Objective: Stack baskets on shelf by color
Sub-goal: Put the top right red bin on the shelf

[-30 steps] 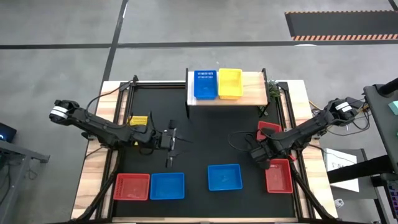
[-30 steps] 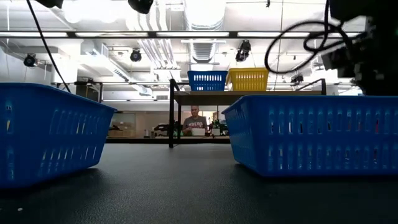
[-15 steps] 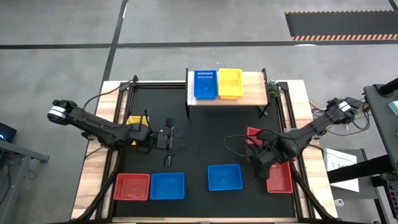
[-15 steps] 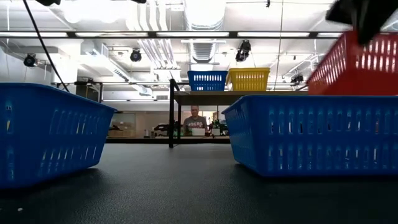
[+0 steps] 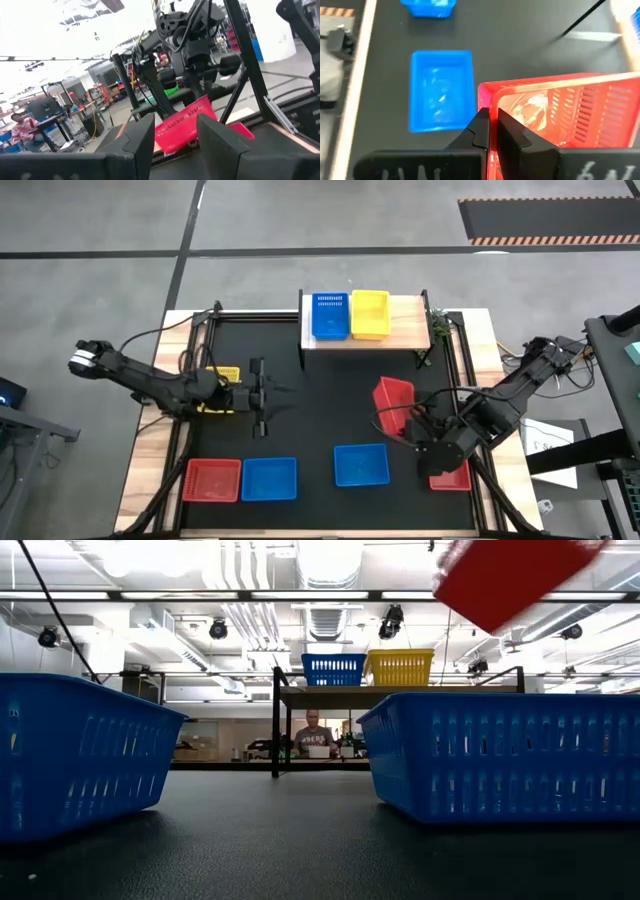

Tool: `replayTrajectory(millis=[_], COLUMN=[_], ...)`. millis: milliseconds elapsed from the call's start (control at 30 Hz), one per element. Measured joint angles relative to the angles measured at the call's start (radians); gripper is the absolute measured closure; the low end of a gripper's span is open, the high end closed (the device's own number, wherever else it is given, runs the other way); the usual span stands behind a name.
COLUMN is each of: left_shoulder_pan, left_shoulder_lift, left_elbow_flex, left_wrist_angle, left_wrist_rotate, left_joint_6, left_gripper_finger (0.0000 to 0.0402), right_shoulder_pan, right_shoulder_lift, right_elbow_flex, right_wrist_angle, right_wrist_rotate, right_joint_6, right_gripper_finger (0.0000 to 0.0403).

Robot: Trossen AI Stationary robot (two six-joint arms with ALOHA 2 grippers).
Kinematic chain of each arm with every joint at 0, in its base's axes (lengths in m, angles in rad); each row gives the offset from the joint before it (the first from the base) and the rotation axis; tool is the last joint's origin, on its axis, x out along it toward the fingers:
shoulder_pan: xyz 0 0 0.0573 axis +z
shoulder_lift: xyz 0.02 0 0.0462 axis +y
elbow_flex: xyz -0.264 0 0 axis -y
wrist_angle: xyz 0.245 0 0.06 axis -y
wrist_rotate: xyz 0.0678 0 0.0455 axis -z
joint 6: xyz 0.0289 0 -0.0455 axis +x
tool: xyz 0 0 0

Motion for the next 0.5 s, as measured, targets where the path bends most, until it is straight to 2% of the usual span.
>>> replayTrajectory(millis=[167,333,433,500], left_shoulder_pan=[0.000,-0.001,-0.001,-0.001], left_shoulder_lift=[-0.030,-0.049,-0.064,-0.066], left_elbow_flex=[-0.032,-0.045,-0.048,-0.048], left_wrist_angle=[-0.002,0.000,-0.006,-0.013], left_wrist_rotate=[0.000,-0.006,-0.007,-0.008], left_joint_6=[-0.004,-0.011,-0.014,-0.034], left_gripper_finger=[0.0272,0.0272,0.0272,0.0272], right_shoulder_pan=[-0.001,-0.065,-0.147,-0.220], right_shoulder_lift=[0.041,0.116,0.159,0.162], right_elbow_flex=[0.093,0.259,0.355,0.385], right_wrist_angle=[-0.043,-0.252,-0.383,-0.364], right_wrist_rotate=[0.153,0.248,0.268,0.240], right_joint_6=[-0.141,-0.201,-0.208,-0.283], right_gripper_finger=[0.0394,0.0394,0.0394,0.0394])
